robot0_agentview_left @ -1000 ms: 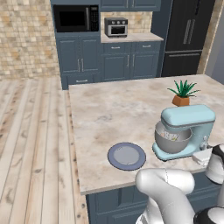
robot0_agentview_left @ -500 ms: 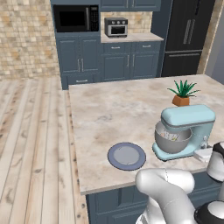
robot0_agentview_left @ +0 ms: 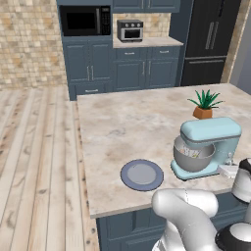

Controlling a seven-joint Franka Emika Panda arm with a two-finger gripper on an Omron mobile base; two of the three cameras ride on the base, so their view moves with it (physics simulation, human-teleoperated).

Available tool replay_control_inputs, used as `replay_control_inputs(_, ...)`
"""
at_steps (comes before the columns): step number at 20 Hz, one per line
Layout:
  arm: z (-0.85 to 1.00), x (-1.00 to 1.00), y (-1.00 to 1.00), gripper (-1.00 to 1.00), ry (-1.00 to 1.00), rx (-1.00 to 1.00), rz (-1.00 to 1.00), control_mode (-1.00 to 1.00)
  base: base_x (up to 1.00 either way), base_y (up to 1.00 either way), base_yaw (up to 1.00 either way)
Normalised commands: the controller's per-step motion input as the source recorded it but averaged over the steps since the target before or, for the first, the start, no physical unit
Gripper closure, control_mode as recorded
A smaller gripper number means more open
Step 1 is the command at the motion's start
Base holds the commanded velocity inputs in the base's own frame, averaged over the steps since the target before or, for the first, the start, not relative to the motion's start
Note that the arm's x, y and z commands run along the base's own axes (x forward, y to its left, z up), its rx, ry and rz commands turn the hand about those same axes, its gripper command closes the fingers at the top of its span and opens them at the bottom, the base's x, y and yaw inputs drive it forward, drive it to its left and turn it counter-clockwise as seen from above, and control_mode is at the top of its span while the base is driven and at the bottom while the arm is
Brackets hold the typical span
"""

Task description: Add butter and sugar cubes to the stand mixer bowl and then turn on the stand mixer to begin making frosting.

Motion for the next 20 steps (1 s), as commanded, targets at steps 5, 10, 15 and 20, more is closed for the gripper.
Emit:
replay_control_inputs(5, 0.05, 0.00, 0.11, 1.00, 0.00, 0.22, -0.04, -1.00, 0.00, 0.00, 0.00)
replay_control_inputs(10, 0.03, 0.00, 0.09, 1.00, 0.00, 0.21, -0.04, -1.00, 0.00, 0.00, 0.00)
replay_control_inputs(15, 0.00, 0.00, 0.06, 1.00, 0.00, 0.21, -0.05, -1.00, 0.00, 0.00, 0.00)
replay_control_inputs(20, 0.00, 0.00, 0.04, 1.00, 0.00, 0.21, -0.05, -1.00, 0.00, 0.00, 0.00)
